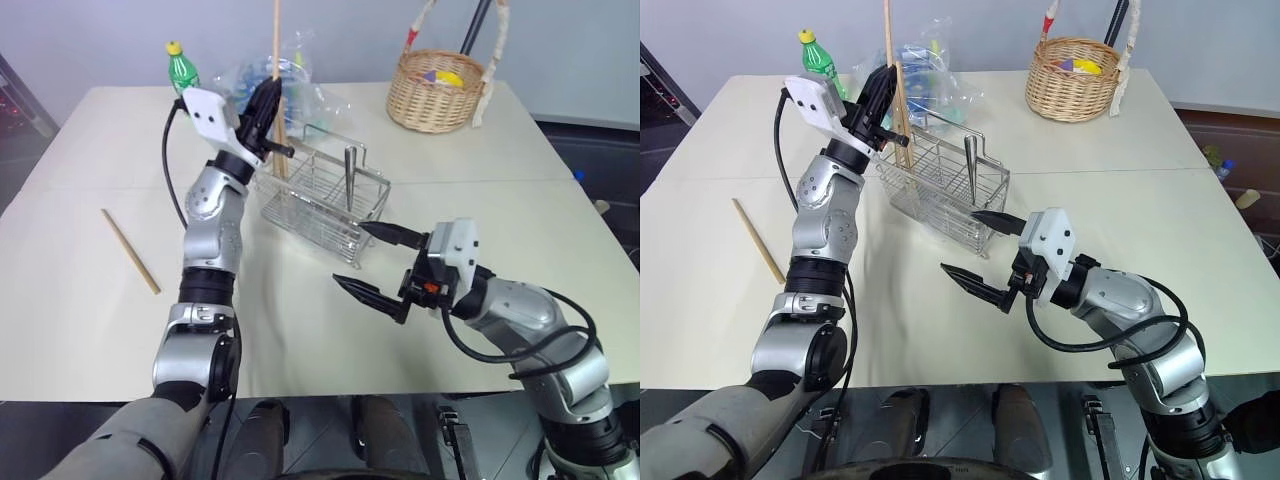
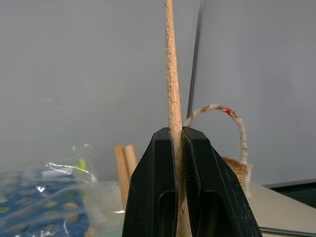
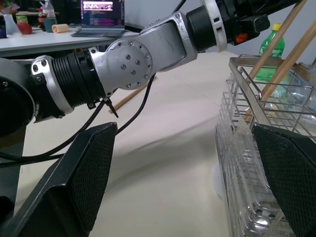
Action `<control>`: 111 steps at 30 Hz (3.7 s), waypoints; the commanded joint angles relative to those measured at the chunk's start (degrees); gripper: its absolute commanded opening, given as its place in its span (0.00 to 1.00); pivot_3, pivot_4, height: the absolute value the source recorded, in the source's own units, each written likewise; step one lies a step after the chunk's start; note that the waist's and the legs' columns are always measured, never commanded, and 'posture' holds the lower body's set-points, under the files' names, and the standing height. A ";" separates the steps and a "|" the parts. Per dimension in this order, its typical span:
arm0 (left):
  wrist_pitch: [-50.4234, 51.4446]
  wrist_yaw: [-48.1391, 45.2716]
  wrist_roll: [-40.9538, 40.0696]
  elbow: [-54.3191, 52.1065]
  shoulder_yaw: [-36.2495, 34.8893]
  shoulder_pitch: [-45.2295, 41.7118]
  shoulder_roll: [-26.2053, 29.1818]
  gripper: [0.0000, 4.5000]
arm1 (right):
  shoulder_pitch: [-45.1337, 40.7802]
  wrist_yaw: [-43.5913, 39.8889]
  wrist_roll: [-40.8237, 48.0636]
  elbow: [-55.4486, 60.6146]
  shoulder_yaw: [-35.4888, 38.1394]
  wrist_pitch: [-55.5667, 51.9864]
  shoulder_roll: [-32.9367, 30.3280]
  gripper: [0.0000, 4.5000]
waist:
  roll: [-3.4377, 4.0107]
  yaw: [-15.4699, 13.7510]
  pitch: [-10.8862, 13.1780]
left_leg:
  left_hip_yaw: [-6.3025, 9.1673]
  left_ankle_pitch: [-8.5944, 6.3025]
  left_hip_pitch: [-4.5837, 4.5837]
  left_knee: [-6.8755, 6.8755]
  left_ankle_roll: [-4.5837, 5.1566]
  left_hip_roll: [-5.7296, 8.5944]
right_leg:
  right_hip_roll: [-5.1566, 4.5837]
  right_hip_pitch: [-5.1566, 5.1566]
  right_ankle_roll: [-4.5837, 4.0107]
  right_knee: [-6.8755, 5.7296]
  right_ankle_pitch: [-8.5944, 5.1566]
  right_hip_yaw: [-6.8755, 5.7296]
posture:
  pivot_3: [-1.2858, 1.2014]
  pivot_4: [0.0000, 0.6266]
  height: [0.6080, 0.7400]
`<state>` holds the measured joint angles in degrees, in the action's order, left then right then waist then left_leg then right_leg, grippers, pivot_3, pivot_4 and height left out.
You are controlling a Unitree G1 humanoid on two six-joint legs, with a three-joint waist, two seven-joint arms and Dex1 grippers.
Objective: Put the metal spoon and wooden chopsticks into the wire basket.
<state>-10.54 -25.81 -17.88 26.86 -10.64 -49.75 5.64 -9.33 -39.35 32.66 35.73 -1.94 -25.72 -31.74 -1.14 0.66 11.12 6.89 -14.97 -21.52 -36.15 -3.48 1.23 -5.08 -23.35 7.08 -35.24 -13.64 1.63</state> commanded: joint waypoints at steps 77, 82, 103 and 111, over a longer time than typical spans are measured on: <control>75.42 47.57 9.80 -14.64 -30.15 9.54 10.20 0.38 | -6.23 -4.97 10.00 2.01 5.87 -8.30 -9.93 1.00 | 0.17 0.25 -0.32 | 0.18 0.04 0.15 -0.02 -0.08 0.03 | 0.00 0.10 0.00 -0.24 0.00 -0.08 | 0.52 0.24 1.00; 75.53 47.76 9.78 -15.46 -30.10 9.91 10.56 0.01 | -7.00 -5.25 9.54 1.12 5.42 -8.06 -9.66 1.00 | 0.18 0.16 -0.32 | 0.18 0.04 0.15 -0.03 -0.08 0.03 | 0.00 0.10 0.00 -0.23 0.00 -0.08 | 0.52 0.24 1.00; 34.77 2.14 -3.48 -18.95 -9.39 -2.19 19.59 0.01 | -4.70 -4.43 5.48 0.53 3.62 -5.03 -6.78 1.00 | -0.12 -0.20 -0.23 | 0.05 0.10 -0.13 0.11 -0.21 0.06 | -0.13 -0.09 -0.01 0.00 0.01 -0.12 | 0.52 0.24 1.00; 31.82 -13.64 -19.62 -18.45 -10.28 -3.81 13.43 0.01 | -3.01 -3.77 4.17 0.97 3.47 -3.93 -5.66 1.00 | -0.12 0.32 -0.23 | 0.05 0.08 -0.07 0.02 -0.16 0.04 | -0.10 -0.05 0.00 -0.07 0.01 -0.12 | 0.52 0.24 1.00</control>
<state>20.99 -37.43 -33.70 9.96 -19.87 -52.52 19.51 -12.47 -43.25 36.95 34.99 0.73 -31.00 -37.68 -1.26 0.98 10.89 6.93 -14.89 -21.57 -36.13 -3.64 1.27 -5.19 -23.39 7.08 -35.32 -13.63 1.51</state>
